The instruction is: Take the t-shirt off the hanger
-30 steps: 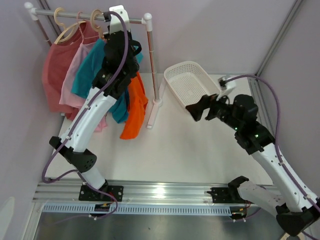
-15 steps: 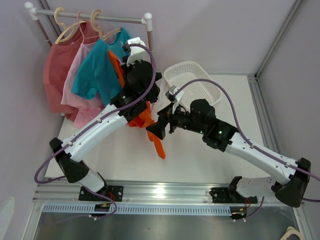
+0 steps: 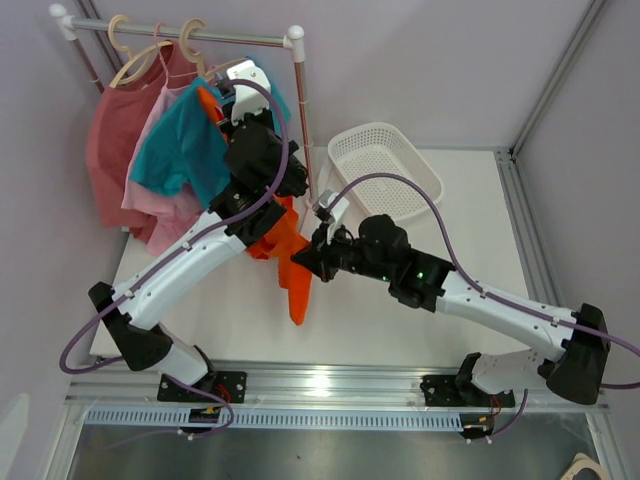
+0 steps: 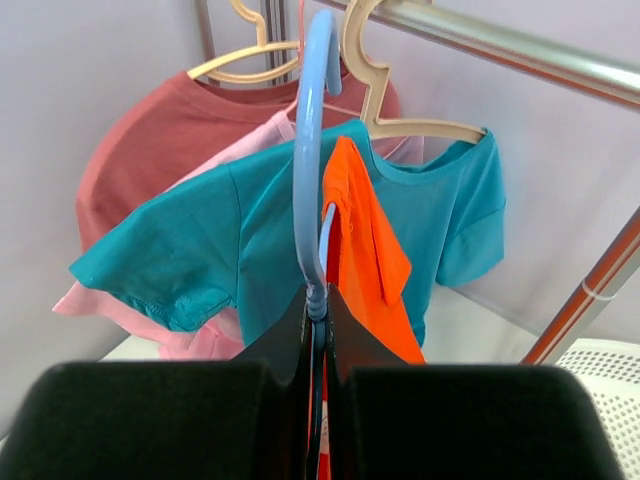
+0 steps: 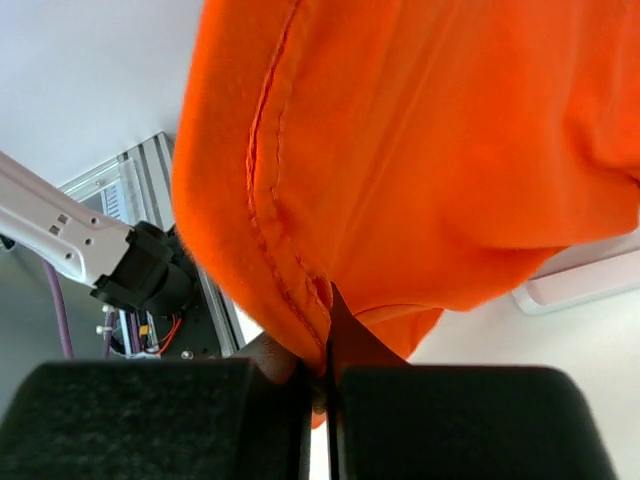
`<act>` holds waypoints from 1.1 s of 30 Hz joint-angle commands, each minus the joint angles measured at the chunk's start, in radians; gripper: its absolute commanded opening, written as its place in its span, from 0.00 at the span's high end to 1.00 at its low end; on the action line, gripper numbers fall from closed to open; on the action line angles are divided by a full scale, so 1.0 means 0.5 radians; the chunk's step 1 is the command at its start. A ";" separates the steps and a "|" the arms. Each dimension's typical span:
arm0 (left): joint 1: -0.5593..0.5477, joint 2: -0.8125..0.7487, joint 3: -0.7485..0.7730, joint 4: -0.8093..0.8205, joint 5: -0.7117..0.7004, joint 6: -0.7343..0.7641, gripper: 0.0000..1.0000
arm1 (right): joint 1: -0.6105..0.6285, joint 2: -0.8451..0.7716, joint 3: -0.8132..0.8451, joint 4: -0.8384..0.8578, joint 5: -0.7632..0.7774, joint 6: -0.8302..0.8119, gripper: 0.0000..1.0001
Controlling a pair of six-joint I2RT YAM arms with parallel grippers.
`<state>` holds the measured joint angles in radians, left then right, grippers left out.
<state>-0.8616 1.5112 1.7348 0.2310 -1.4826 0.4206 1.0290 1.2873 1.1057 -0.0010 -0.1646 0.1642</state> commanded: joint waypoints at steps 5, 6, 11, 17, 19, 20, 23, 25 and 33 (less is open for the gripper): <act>0.137 0.104 0.396 -0.092 0.173 0.037 0.99 | 0.347 -0.518 -0.088 -0.237 0.326 0.055 1.00; 0.158 0.134 0.496 -0.182 0.192 -0.015 0.99 | 0.411 -0.641 -0.101 -0.332 0.423 0.064 1.00; 0.269 0.373 0.938 -0.591 0.320 -0.225 0.99 | 0.776 -0.911 -0.355 -0.480 0.740 0.214 1.00; 0.141 0.491 1.243 -0.827 0.348 -0.187 0.99 | 0.655 -0.707 -0.583 -0.299 0.906 0.362 1.00; -0.067 0.377 1.243 -0.970 0.376 -0.331 0.99 | 0.444 -0.602 -0.524 -0.198 0.653 0.331 1.00; -0.141 0.325 1.246 -1.160 0.394 -0.399 0.99 | 0.215 -0.486 -0.497 -0.158 0.542 0.328 1.00; -0.433 0.104 1.197 -1.351 0.379 -0.525 0.99 | -0.036 -0.320 -0.347 -0.053 0.256 0.298 1.00; -0.547 -0.080 1.051 -1.461 0.318 -0.598 0.99 | -0.186 -0.194 -0.215 -0.038 0.237 0.276 1.00; -0.799 -0.889 0.142 -2.570 1.280 -2.104 0.99 | -0.610 0.097 0.288 -0.093 0.081 0.236 1.00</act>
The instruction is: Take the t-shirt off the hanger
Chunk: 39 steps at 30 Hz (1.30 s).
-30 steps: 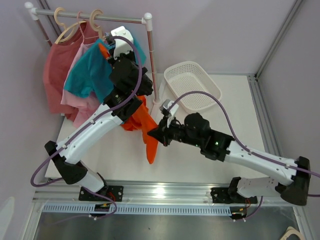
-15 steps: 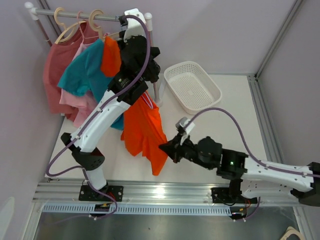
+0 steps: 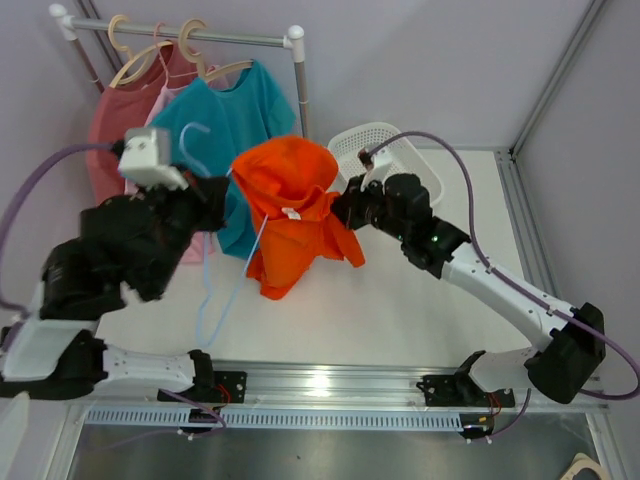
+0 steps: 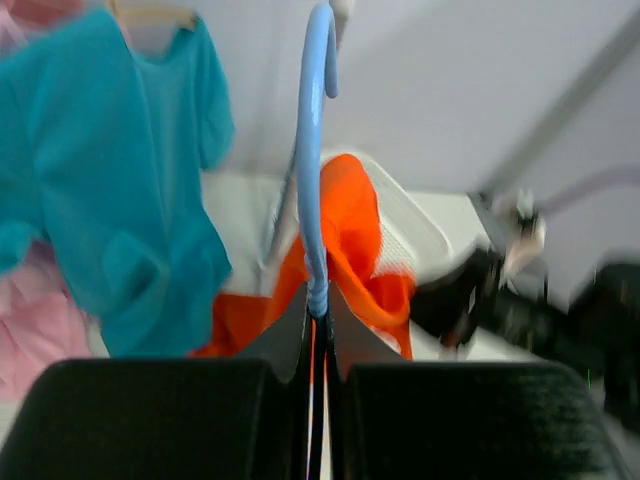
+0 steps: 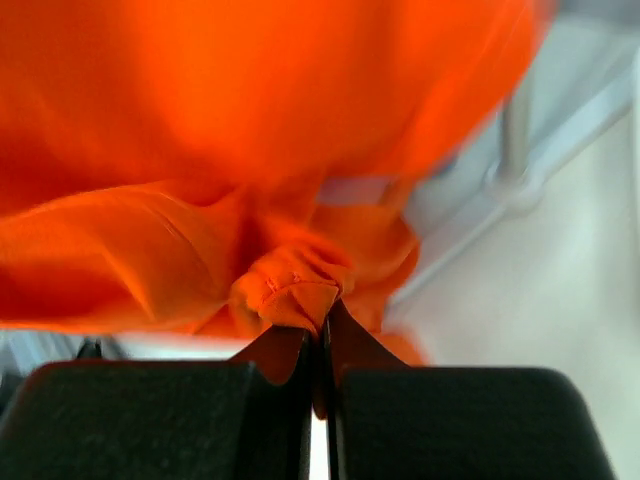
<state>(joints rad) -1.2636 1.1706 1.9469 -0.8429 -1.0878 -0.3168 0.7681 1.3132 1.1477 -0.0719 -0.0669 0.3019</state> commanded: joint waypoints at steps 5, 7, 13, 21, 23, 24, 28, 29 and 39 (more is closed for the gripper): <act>-0.010 -0.567 -0.865 -0.428 0.862 -0.790 0.99 | -0.317 0.132 0.639 -0.101 -0.078 -0.061 1.00; -0.022 -0.751 -1.116 -0.410 0.893 -0.805 0.99 | -0.401 0.144 0.763 -0.154 -0.069 -0.049 1.00; -0.022 -1.218 -1.531 -0.312 0.890 -0.802 0.99 | -0.698 0.422 1.557 -0.353 -0.154 -0.033 1.00; -0.022 -1.384 -1.746 -0.235 0.746 -0.732 0.99 | -0.824 1.269 2.932 -0.562 -0.271 -0.052 1.00; -0.022 -1.363 -1.761 -0.232 0.694 -0.719 0.99 | -0.886 1.316 2.954 -0.410 -0.323 0.018 1.00; -0.022 -1.359 -1.761 -0.232 0.682 -0.716 0.99 | -0.910 1.319 2.905 -0.329 -0.338 0.034 1.00; -0.022 -1.329 -1.761 -0.235 0.593 -0.701 0.99 | -0.984 1.368 2.751 -0.071 -0.317 0.053 1.00; -0.022 -1.329 -1.761 -0.232 0.544 -0.701 0.99 | -1.008 1.404 2.806 -0.092 -0.314 0.050 1.00; 0.079 -1.209 -1.660 0.169 0.273 -0.318 0.99 | -1.039 1.714 2.279 -0.923 -0.023 0.003 0.88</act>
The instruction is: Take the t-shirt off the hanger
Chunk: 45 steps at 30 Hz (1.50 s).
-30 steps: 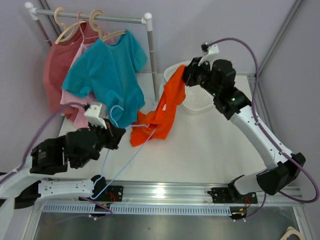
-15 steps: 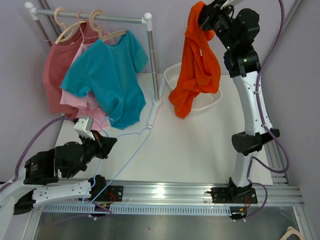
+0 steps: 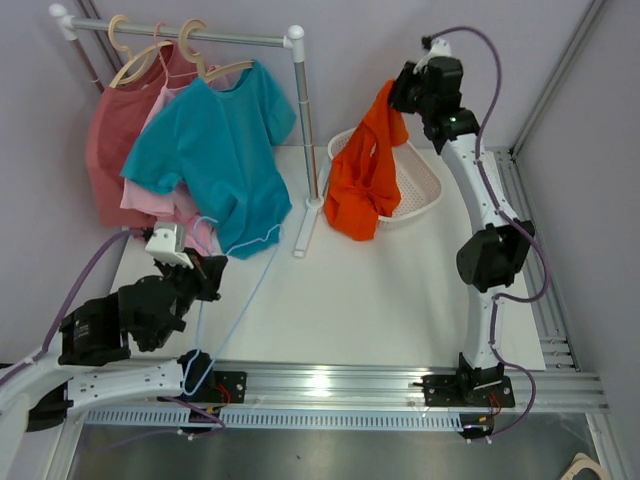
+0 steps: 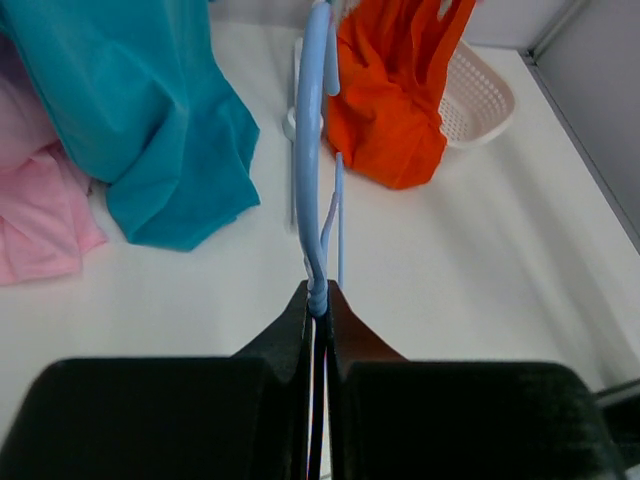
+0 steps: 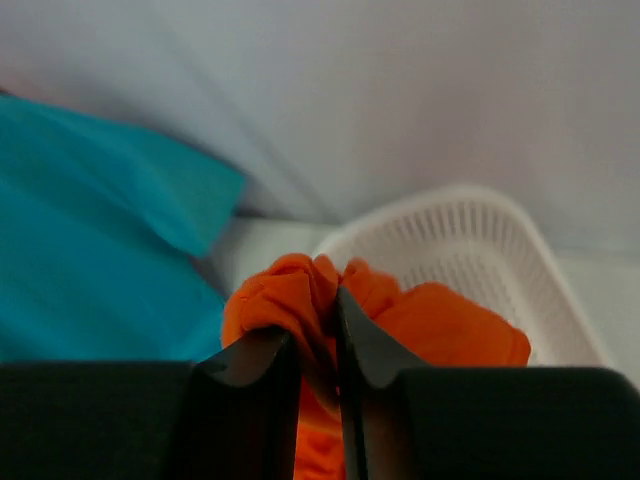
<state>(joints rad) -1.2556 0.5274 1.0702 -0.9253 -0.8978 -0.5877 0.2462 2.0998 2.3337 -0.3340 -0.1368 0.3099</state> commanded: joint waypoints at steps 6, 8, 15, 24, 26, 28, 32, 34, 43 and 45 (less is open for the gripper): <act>1.031 0.426 0.240 0.565 0.896 0.439 0.99 | 0.109 -0.175 -0.527 -0.493 0.683 -0.110 0.00; 1.207 0.586 0.292 0.669 1.142 0.479 0.99 | 0.139 -0.403 -0.834 -0.260 0.724 -0.150 0.00; 1.373 0.954 0.562 1.135 1.255 0.767 0.99 | 0.143 -1.134 -1.286 -0.139 0.510 -0.126 0.01; 1.603 1.540 1.191 1.347 1.293 1.110 0.99 | 0.152 -1.834 -1.912 0.036 0.341 -0.074 0.01; 1.612 1.739 1.445 1.341 1.286 1.151 0.99 | 0.152 -1.886 -1.970 0.030 0.323 -0.074 0.01; 1.622 1.893 1.650 1.323 1.320 1.233 0.99 | 0.152 -1.935 -1.995 0.024 0.304 -0.074 0.00; 1.622 2.358 2.065 1.305 1.225 1.353 0.99 | 0.152 -1.985 -2.017 0.018 0.298 -0.092 0.01; 1.628 2.506 2.363 1.237 1.191 1.433 0.99 | 0.149 -2.009 -2.020 0.011 0.295 -0.107 0.00; 1.756 2.909 2.701 1.206 1.268 1.338 0.99 | 0.146 -2.067 -1.980 -0.013 0.163 -0.105 0.01; 1.775 2.927 2.695 1.209 1.289 1.314 0.99 | 0.143 -2.080 -1.983 -0.013 0.151 -0.104 0.00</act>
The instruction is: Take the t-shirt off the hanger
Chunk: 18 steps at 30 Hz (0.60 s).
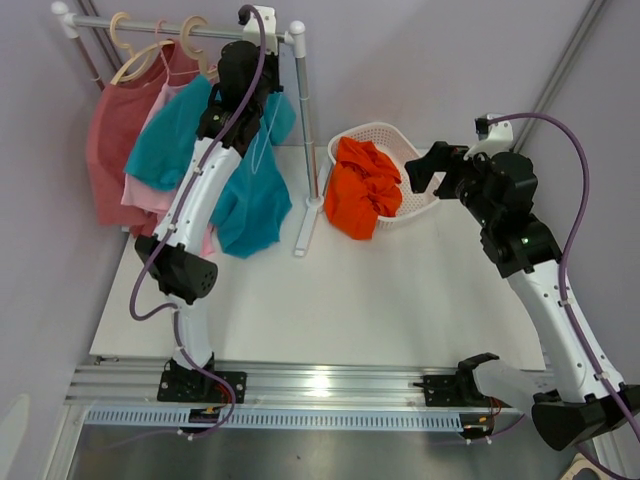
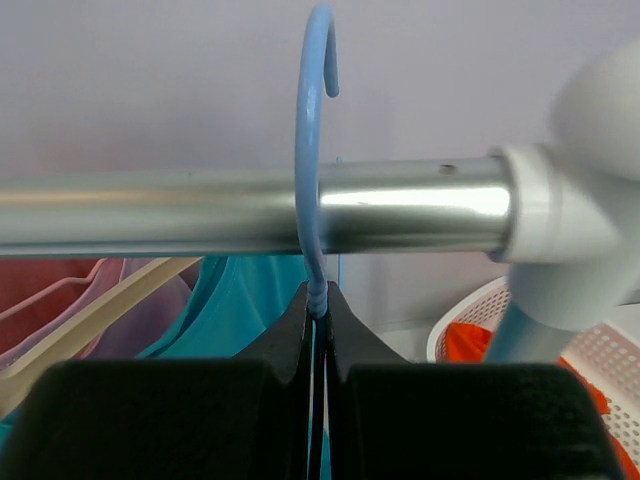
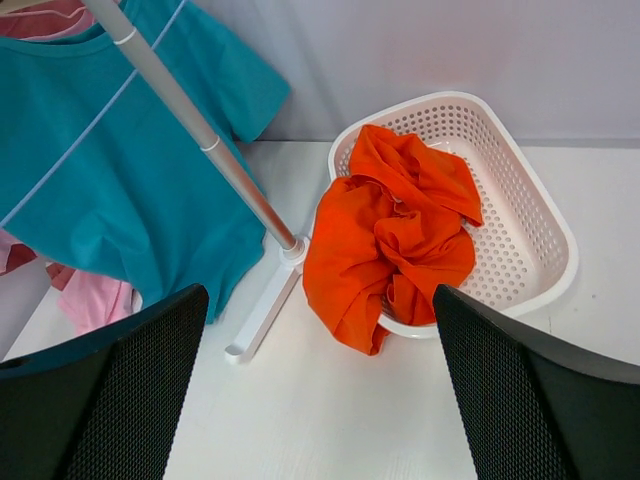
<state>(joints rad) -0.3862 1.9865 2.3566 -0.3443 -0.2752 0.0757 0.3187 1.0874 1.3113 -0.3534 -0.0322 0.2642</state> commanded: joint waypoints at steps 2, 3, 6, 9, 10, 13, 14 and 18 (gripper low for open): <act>0.045 0.034 0.116 0.035 0.072 -0.038 0.99 | -0.002 -0.067 0.056 0.029 -0.073 -0.007 0.00; 0.045 0.040 0.095 0.023 0.084 -0.041 0.99 | -0.002 -0.067 0.056 0.026 -0.071 -0.007 0.01; 0.045 0.003 0.012 -0.008 0.103 -0.102 0.99 | -0.002 -0.055 0.050 0.032 -0.080 -0.001 0.01; 0.054 -0.171 -0.187 -0.042 0.106 -0.209 0.73 | -0.002 -0.043 0.031 0.053 -0.098 0.018 0.00; 0.061 -0.248 -0.261 0.010 0.188 -0.240 0.63 | -0.002 -0.040 0.025 0.069 -0.104 0.024 0.00; 0.070 -0.646 -0.739 0.233 0.326 -0.305 0.28 | 0.001 -0.033 0.001 0.090 -0.129 0.036 0.01; 0.070 -0.729 -0.868 0.244 0.333 -0.320 0.14 | 0.001 -0.033 -0.006 0.093 -0.138 0.042 0.01; 0.073 -0.945 -0.887 0.045 0.336 -0.323 0.08 | 0.004 -0.021 -0.033 0.118 -0.162 0.052 0.01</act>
<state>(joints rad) -0.3584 1.6432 1.9011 -0.3538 -0.1474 -0.0574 0.3187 1.0771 1.3033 -0.3340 -0.0883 0.2798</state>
